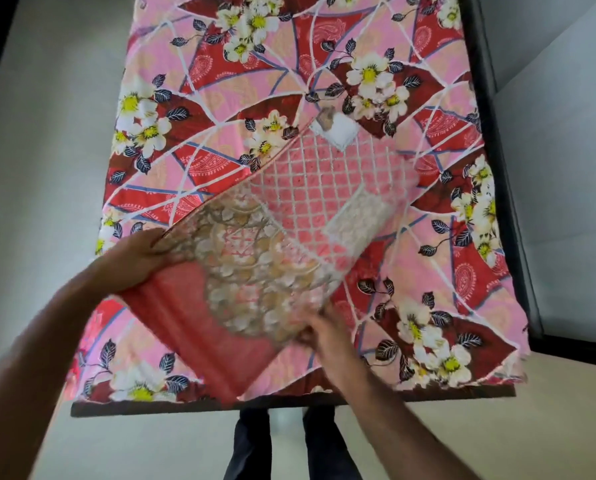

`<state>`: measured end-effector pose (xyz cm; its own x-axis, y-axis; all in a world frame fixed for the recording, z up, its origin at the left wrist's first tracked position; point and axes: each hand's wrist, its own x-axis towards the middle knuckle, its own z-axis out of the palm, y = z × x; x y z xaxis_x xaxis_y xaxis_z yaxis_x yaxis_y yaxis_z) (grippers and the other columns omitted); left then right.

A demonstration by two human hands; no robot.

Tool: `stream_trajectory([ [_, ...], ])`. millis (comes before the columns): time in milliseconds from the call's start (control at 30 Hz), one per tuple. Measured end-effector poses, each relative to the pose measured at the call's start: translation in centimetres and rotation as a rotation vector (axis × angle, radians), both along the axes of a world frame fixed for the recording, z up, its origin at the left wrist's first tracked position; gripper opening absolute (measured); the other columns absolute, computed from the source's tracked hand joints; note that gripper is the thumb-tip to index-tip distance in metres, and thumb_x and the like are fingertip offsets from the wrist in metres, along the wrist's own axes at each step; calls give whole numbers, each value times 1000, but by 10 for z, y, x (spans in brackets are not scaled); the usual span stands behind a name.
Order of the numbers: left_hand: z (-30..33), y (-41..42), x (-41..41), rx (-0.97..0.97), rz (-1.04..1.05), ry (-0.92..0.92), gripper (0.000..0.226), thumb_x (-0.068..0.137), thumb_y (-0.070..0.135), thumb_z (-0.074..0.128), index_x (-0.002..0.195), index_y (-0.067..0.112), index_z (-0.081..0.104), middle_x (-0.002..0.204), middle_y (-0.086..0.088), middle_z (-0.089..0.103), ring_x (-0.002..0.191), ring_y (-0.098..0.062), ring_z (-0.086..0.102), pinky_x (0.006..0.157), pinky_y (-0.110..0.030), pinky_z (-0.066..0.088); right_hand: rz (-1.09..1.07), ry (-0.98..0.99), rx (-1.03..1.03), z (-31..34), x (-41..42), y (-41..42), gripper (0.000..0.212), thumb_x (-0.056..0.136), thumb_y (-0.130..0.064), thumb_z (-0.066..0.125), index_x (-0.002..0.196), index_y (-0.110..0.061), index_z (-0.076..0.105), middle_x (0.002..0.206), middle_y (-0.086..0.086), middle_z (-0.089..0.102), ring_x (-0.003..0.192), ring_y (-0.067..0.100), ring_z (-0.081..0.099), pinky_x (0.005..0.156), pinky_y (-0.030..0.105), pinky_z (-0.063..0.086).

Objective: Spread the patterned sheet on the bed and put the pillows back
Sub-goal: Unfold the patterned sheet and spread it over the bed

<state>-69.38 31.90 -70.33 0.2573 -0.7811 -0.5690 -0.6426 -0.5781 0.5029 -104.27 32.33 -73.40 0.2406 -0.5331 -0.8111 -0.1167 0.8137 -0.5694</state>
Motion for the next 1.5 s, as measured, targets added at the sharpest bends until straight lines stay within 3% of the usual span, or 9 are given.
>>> stream_trajectory([
  [133,-32,33,2,12,-165,-556,50,88,22,69,136,18,53,135,-16,58,118,-42,59,95,-60,48,371,71,148,-29,6,33,12,98,-4,59,101,-10,69,87,13,69,59,12,64,52,22,47],
  [367,-80,68,-150,-71,-548,-384,89,92,66,49,159,20,12,169,-12,2,154,-37,9,120,-64,17,-8,340,-206,-37,-42,-92,16,99,-6,57,95,-22,59,91,10,70,68,15,67,64,31,56],
  [567,-121,82,-205,-20,-508,-574,82,89,2,31,158,11,-13,162,-21,-29,149,-46,-24,118,-72,2,-259,227,-162,-59,-68,-210,33,93,-28,69,121,-12,61,112,8,70,96,21,68,74,31,57],
  [733,-103,74,-176,-122,-532,-504,101,83,-14,48,161,26,-1,168,-5,-6,156,-33,1,122,-62,20,-337,216,-140,-61,-78,-248,44,77,-32,82,115,-16,68,107,6,73,92,23,70,74,38,60],
  [833,-85,51,-150,-266,-424,-434,65,76,-12,68,122,33,57,113,-6,74,93,-22,74,64,-34,63,-316,180,-226,-28,-81,-242,30,70,-23,81,97,-13,75,86,7,71,77,25,68,68,40,57],
  [933,-27,23,-115,-312,-225,-293,35,78,-3,69,85,31,66,69,5,71,53,-12,64,42,-25,48,-357,99,-268,22,-86,-226,23,72,-16,75,92,-9,67,60,0,61,54,18,61,55,31,51],
  [1167,145,-22,-57,-116,-95,323,52,45,0,45,80,20,77,72,-3,76,67,-14,71,58,-30,59,-416,-63,-342,130,-130,-206,27,87,-30,64,65,-20,75,65,-3,70,59,14,67,60,30,61],
  [1333,113,-72,-51,-341,-132,-249,26,80,1,61,104,4,70,92,-19,73,89,-39,69,82,-51,56,-403,-25,-290,108,-110,-236,32,96,-37,52,99,-9,68,87,8,78,81,22,77,67,32,61],
  [1500,5,-83,-62,-176,-430,-751,74,85,26,71,151,21,38,156,-15,38,142,-41,37,113,-71,22,137,449,-348,4,-101,-237,36,97,-29,57,113,2,62,102,5,58,85,23,58,88,49,57],
])
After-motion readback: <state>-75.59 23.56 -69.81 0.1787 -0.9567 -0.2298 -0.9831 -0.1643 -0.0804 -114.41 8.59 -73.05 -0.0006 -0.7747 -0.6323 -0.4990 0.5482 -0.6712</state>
